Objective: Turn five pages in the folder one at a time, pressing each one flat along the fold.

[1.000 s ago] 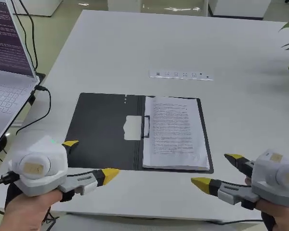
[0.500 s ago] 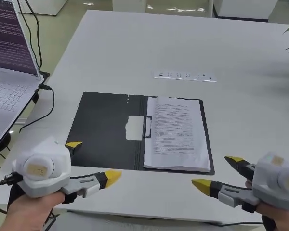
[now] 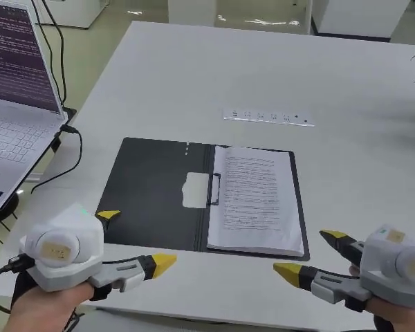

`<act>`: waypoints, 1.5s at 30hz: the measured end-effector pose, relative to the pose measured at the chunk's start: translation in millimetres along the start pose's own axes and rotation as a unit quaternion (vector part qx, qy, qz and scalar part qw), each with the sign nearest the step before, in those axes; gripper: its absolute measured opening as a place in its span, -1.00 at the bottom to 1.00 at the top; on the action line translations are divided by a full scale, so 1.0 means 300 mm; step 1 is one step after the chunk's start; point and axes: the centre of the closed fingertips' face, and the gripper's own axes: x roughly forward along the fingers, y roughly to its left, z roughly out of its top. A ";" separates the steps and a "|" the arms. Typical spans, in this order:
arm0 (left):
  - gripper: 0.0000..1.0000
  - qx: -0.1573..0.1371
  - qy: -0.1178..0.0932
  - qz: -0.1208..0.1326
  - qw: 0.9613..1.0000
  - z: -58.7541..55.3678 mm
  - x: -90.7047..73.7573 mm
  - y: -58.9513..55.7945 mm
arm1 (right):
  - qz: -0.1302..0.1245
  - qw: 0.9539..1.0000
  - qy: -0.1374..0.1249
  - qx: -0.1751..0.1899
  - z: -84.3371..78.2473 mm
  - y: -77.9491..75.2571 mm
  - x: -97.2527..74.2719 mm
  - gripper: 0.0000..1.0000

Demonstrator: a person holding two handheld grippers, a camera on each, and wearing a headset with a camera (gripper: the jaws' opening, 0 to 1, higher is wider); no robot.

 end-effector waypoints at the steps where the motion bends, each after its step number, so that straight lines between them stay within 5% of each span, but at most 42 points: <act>1: 0.60 0.001 0.001 -0.001 1.000 0.002 0.001 -0.001 | 0.000 1.000 -0.001 0.000 0.000 -0.001 -0.001 0.52; 21: 0.58 0.000 0.013 -0.010 1.000 0.003 0.045 0.004 | 0.002 1.000 0.003 0.016 -0.028 -0.013 -0.007 0.53; 45: 0.57 0.027 0.017 -0.039 0.999 0.073 0.143 -0.010 | -0.007 1.000 0.014 0.024 -0.056 -0.043 -0.004 0.56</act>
